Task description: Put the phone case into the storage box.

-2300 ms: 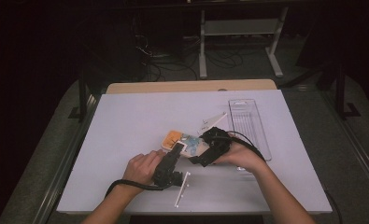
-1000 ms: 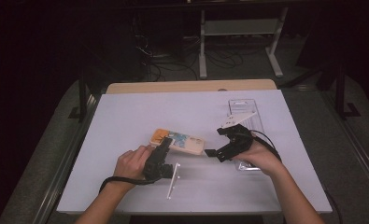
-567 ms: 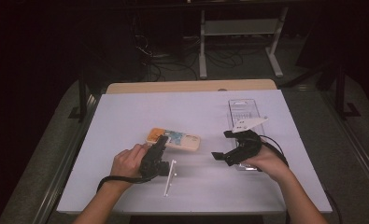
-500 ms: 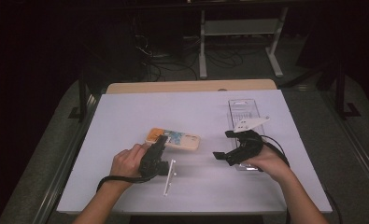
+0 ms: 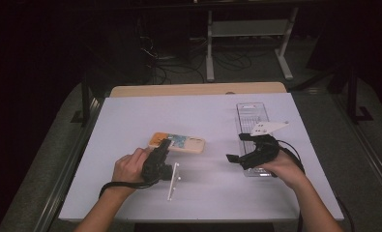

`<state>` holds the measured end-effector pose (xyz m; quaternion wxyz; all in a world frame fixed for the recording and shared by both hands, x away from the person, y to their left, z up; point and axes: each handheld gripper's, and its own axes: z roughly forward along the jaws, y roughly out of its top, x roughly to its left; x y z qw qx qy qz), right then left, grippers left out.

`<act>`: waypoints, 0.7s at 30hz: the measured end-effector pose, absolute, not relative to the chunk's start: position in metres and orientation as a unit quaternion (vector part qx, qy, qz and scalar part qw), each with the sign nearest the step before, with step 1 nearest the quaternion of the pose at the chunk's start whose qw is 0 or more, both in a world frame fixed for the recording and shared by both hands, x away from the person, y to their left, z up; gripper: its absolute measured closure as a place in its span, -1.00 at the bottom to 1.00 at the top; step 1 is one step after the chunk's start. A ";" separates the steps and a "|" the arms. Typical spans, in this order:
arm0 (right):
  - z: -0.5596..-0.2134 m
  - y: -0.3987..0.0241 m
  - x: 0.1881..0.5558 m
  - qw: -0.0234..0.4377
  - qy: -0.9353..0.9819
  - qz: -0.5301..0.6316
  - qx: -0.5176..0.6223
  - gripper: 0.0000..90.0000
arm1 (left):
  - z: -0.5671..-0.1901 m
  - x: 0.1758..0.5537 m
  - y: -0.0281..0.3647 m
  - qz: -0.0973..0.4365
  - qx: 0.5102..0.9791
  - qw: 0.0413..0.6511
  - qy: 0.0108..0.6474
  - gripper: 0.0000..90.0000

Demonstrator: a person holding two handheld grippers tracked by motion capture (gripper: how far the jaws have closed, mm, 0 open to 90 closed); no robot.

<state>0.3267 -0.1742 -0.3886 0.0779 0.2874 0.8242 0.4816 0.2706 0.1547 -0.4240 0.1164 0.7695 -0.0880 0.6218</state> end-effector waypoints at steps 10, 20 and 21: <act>-0.391 -0.174 0.330 0.071 0.824 0.479 0.294 -0.89 | -0.422 0.272 0.156 0.612 0.777 0.131 -0.070 0.76; -0.392 -0.173 0.330 0.067 0.828 0.474 0.290 -0.89 | -0.420 0.275 0.157 0.590 0.788 0.170 -0.036 0.76; -0.392 -0.173 0.330 0.066 0.829 0.474 0.291 -0.89 | -0.419 0.275 0.158 0.588 0.789 0.174 -0.032 0.76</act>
